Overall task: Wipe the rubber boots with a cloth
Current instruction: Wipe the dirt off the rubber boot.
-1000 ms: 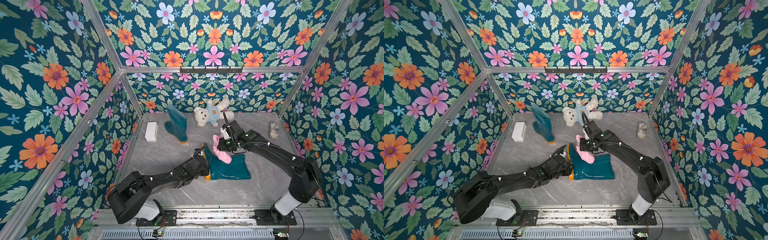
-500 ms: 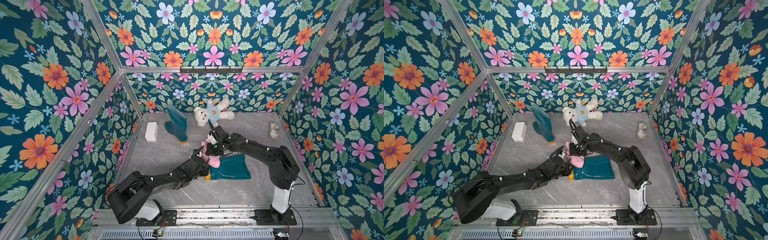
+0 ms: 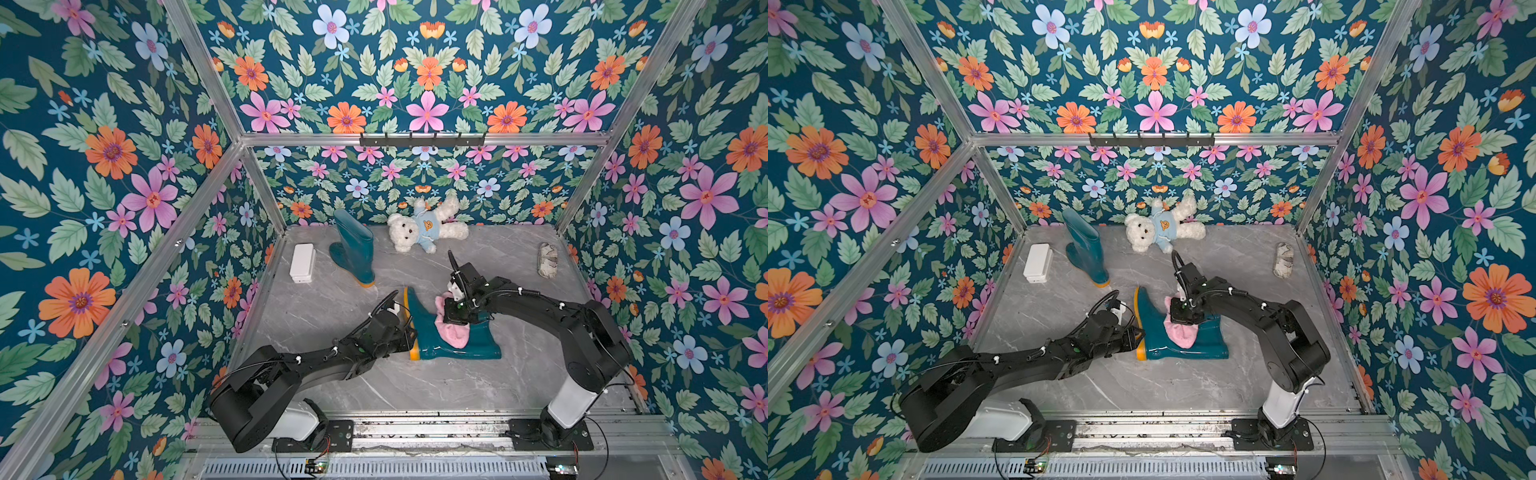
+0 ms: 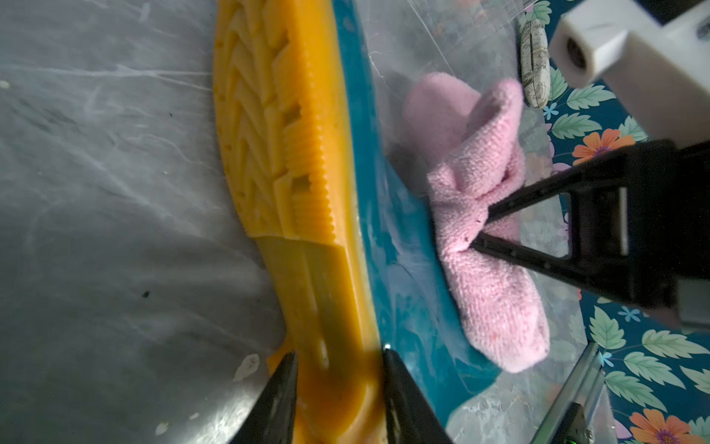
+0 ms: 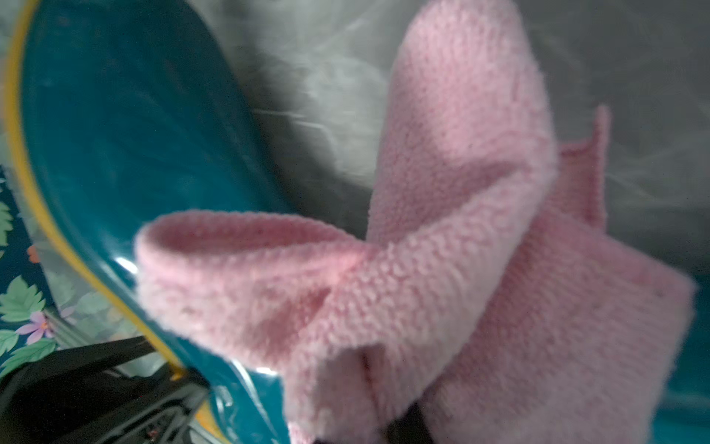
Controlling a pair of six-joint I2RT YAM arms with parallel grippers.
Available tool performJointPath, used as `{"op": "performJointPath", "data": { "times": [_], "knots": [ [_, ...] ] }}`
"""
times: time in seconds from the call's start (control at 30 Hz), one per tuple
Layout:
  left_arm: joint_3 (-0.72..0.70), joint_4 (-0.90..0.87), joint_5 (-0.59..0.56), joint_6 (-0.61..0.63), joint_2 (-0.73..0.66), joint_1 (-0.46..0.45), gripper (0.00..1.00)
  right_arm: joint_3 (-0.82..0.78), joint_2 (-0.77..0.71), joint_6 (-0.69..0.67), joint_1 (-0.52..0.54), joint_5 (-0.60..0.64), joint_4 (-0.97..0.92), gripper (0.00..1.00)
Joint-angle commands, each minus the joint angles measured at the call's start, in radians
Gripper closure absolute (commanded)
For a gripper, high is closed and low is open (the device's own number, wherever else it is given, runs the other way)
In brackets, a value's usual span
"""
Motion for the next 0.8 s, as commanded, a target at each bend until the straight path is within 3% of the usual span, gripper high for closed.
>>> {"op": "performJointPath", "data": {
  "times": [0.0,0.17,0.3,0.57,0.77],
  "knots": [
    [-0.004,-0.227,-0.081,0.028,0.03,0.009,0.62,-0.06,-0.04,-0.039,-0.082,0.076,-0.111,1.0],
    [0.009,-0.214,-0.068,0.031,0.057,0.009,0.62,-0.156,-0.089,-0.073,-0.273,0.091,-0.115,1.0],
    [0.021,-0.211,-0.061,0.035,0.069,0.009,0.62,-0.156,-0.098,-0.07,-0.275,0.061,-0.072,1.0],
    [0.046,-0.192,-0.047,0.033,0.114,0.005,0.63,0.088,-0.015,0.029,0.098,0.09,-0.059,1.0],
    [0.044,-0.207,-0.061,0.029,0.096,0.004,0.63,0.108,0.048,0.093,0.232,0.016,0.015,1.0]
  ]
}}
